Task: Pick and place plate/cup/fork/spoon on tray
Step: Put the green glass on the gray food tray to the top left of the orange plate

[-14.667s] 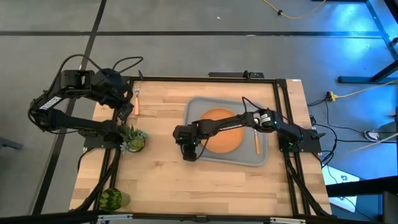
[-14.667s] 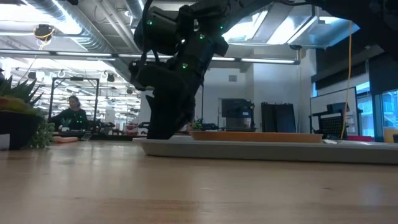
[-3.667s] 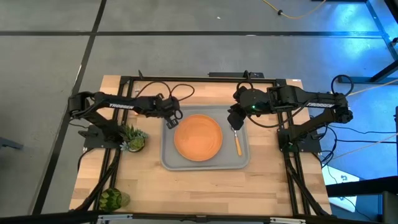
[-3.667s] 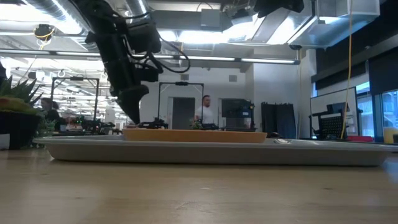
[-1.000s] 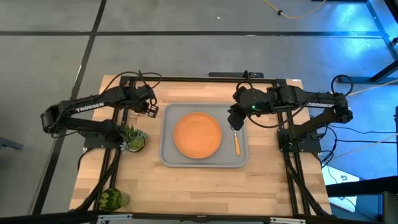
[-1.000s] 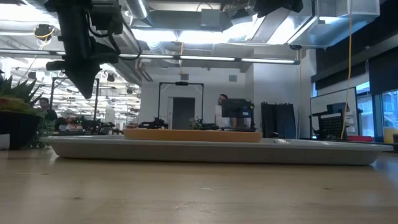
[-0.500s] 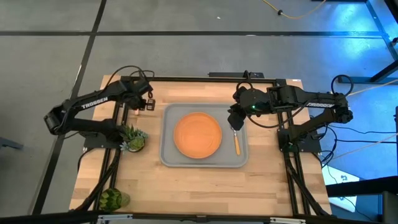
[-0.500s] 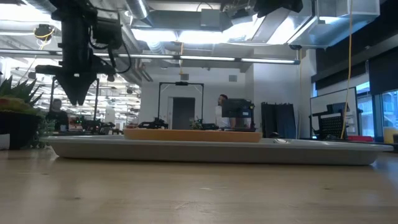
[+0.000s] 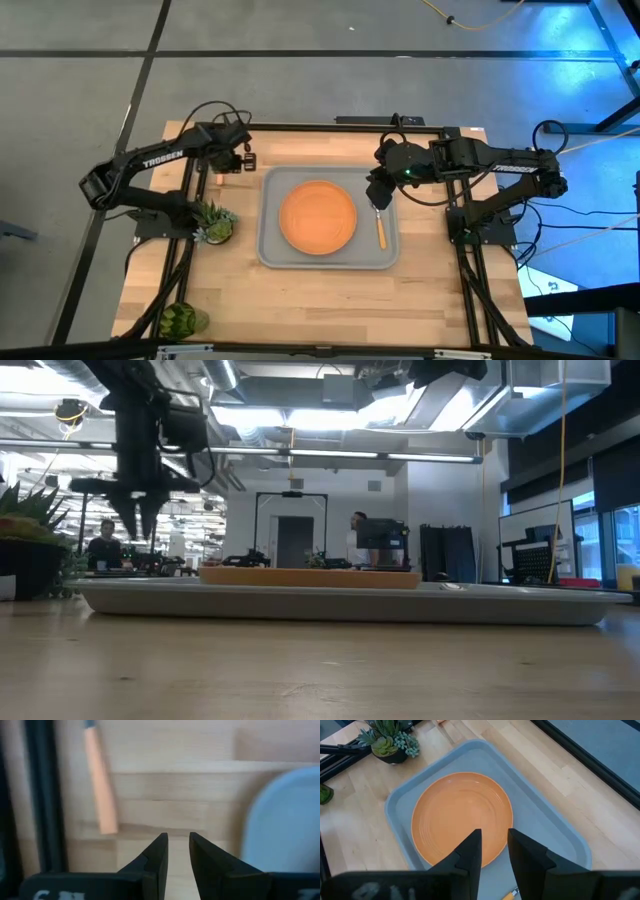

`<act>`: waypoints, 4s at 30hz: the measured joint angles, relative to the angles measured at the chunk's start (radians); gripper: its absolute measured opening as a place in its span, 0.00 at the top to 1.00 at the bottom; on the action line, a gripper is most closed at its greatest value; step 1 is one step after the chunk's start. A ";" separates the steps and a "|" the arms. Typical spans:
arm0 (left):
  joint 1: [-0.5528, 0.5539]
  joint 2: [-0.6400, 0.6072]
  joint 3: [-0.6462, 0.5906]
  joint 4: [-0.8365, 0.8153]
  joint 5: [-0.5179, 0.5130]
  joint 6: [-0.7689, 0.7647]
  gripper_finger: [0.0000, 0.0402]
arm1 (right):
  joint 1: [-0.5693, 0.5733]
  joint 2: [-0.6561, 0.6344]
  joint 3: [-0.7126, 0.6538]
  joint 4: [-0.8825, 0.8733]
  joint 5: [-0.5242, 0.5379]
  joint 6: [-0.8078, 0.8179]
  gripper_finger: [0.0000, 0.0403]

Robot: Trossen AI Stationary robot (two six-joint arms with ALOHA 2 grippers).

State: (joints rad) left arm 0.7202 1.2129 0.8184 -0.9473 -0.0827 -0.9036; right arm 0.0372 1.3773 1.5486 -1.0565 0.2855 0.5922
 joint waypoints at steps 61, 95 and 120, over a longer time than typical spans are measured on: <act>0.145 0.190 0.280 0.085 0.230 0.390 0.82 | 0.000 0.000 0.000 -0.003 -0.001 -0.028 0.75; 0.101 0.451 0.344 -0.082 -0.165 -0.147 0.82 | 0.000 0.000 0.000 -0.020 -0.001 -0.055 0.75; 0.110 0.451 0.344 -0.212 -0.273 -0.622 0.82 | 0.000 0.000 0.000 -0.019 0.000 -0.080 0.75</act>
State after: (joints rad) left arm 0.8303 1.6634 1.1625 -1.1591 -0.3553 -1.5251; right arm 0.0372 1.3769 1.5486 -1.0756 0.2853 0.5118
